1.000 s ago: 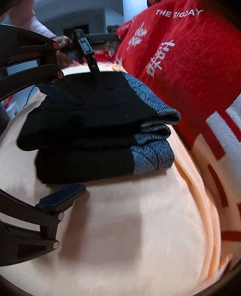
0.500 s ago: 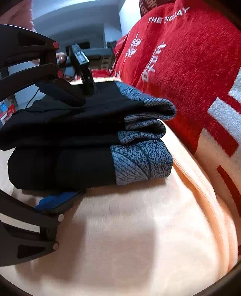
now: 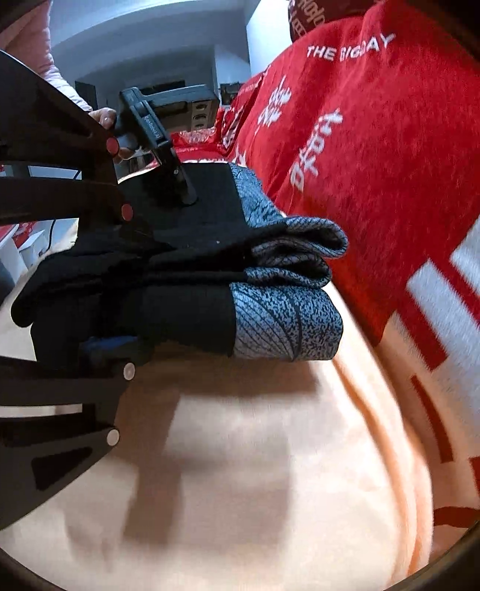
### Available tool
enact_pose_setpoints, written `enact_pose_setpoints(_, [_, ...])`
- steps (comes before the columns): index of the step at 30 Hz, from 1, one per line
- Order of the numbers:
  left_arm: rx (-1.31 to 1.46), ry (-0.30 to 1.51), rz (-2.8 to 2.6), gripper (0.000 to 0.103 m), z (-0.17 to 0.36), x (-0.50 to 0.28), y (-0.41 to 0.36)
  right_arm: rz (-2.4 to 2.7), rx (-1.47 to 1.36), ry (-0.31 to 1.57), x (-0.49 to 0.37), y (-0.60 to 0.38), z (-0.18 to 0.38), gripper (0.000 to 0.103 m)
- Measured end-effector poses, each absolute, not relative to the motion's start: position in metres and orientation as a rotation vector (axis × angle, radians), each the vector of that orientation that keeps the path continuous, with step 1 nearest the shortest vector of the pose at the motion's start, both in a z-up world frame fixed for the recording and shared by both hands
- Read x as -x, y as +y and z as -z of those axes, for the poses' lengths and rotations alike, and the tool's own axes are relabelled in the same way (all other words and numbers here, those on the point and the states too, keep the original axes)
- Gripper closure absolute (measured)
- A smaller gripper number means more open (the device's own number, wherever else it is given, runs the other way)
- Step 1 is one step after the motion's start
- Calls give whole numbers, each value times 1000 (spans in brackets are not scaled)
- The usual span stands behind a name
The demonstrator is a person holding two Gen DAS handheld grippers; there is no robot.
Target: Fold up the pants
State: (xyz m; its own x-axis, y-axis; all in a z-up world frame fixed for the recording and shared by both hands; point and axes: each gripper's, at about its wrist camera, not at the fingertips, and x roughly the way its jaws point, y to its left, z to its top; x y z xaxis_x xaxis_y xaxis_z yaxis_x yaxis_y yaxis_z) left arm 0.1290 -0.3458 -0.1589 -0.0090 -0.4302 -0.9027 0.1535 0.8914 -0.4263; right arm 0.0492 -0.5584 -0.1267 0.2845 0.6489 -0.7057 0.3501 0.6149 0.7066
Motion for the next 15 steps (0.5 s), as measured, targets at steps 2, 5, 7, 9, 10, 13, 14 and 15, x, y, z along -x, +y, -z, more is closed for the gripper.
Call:
enact_pose_setpoints(2, [203, 1507, 481, 46, 149, -124, -346, -253, -959, 1313, -47, -549, 119, 65])
enact_pose_setpoints(5, [189, 1505, 502, 46, 135, -113, -335, -257, -975, 1300, -36, -533, 107, 65])
enact_pose_setpoints(7, [192, 1501, 510, 46, 126, -105, -325, -259, -993, 1291, -25, -519, 99, 65])
enact_pose_setpoints(9, [198, 1497, 515, 46, 114, -95, -311, -257, -1011, 1283, -13, -509, 93, 65])
enact_pose_setpoints(10, [195, 1496, 515, 46, 110, -90, -309, -255, -1020, 1279, -5, -499, 89, 65])
enact_pose_setpoints(13, [161, 1499, 510, 46, 100, -67, -290, -255, -1021, 1282, 17, -483, 85, 65])
enact_pose_setpoints(14, [157, 1502, 506, 46, 100, -61, -288, -254, -1022, 1285, 24, -476, 85, 64])
enact_pose_setpoints(15, [155, 1507, 502, 46, 101, -53, -283, -252, -1033, 1288, 31, -469, 88, 64])
